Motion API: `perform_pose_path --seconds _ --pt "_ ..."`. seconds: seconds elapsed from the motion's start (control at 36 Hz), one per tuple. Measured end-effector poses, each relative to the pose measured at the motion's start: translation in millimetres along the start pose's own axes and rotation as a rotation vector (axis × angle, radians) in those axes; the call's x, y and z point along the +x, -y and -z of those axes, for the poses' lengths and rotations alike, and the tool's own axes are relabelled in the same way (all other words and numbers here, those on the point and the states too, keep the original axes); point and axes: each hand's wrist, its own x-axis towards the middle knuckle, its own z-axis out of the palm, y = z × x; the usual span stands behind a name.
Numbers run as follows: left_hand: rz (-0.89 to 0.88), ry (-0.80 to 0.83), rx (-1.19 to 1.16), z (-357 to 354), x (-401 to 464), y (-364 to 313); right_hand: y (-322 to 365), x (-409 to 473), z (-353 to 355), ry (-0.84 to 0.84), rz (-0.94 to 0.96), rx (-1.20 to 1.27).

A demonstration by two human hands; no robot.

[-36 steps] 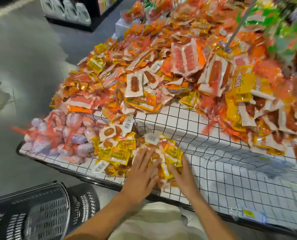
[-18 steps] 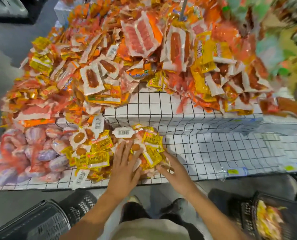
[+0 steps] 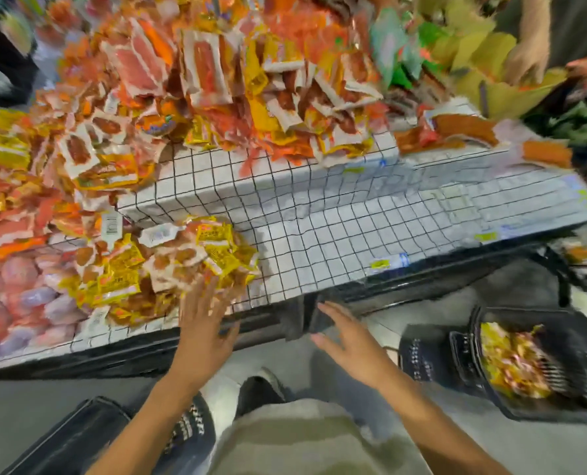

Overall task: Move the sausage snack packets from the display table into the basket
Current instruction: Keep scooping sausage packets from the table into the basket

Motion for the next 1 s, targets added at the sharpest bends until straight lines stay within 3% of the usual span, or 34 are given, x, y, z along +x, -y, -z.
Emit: perform_pose_path --seconds 0.25,0.39,0.75,1.0 --pt "-0.118 0.329 -0.049 -79.6 -20.9 -146.2 -127.9 -104.2 36.9 -0.113 -0.110 0.061" --pt "-0.269 0.483 0.005 -119.1 -6.6 -214.1 -185.4 -165.1 53.0 -0.266 -0.236 0.208" --pt "-0.451 0.816 0.029 -205.7 63.8 -328.7 -256.9 -284.8 77.8 -0.646 -0.617 0.418" --pt "-0.510 0.992 0.064 -281.1 139.7 -409.3 -292.5 -319.9 100.9 -0.732 -0.943 0.499"
